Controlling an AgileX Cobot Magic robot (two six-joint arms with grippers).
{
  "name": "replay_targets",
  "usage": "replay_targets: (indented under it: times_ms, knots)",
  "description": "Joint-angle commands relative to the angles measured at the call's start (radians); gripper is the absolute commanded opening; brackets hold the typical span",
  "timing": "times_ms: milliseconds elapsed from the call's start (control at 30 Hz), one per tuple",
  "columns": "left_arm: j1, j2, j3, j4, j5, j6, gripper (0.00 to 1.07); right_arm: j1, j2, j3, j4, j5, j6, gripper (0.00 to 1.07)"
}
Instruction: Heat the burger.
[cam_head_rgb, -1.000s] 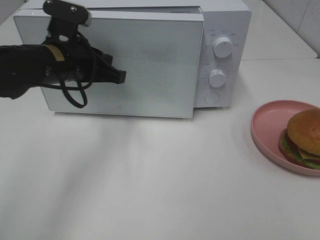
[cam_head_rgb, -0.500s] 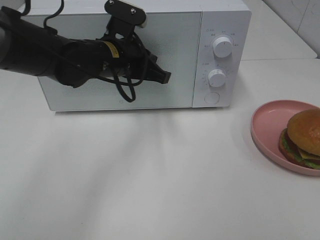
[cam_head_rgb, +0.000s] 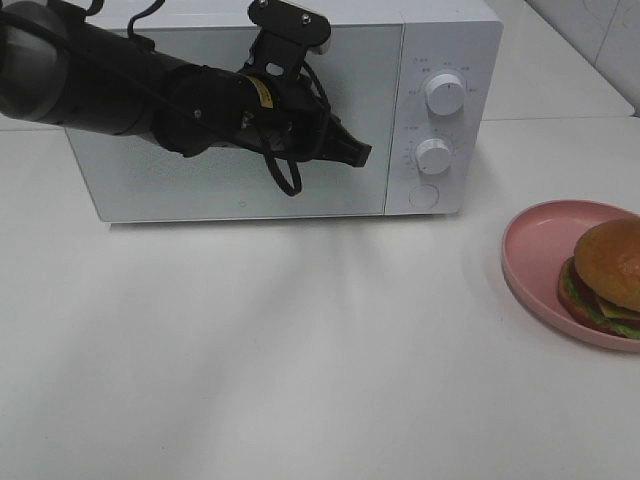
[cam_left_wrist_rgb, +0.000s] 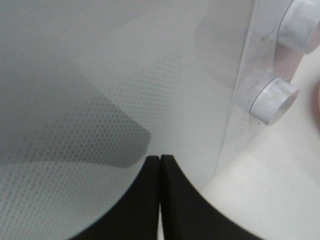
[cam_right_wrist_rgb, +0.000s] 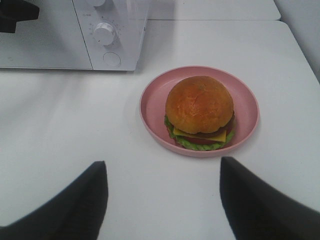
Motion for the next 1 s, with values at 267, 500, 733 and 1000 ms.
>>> replay_targets:
  times_ms: [267,500,733,1000]
  knots:
    - [-0.017,-0.109,-0.009,-0.014,0.313,-0.002,0.00,-0.004,-0.024,0.002,-0.003,-0.017,0.001,0.62]
    - [-0.017,-0.255,-0.009,-0.002,0.580,-0.002,0.00,-0.004,-0.024,0.002,-0.003,-0.017,0.001,0.62]
    - [-0.009,-0.364,-0.009,0.022,0.727,-0.019,0.00,-0.004,-0.024,0.002,-0.003,-0.017,0.001,0.62]
    - [0.149,-0.465,-0.007,0.022,1.072,-0.139,0.00,-0.004,-0.024,0.002,-0.003,-0.017,0.001,0.62]
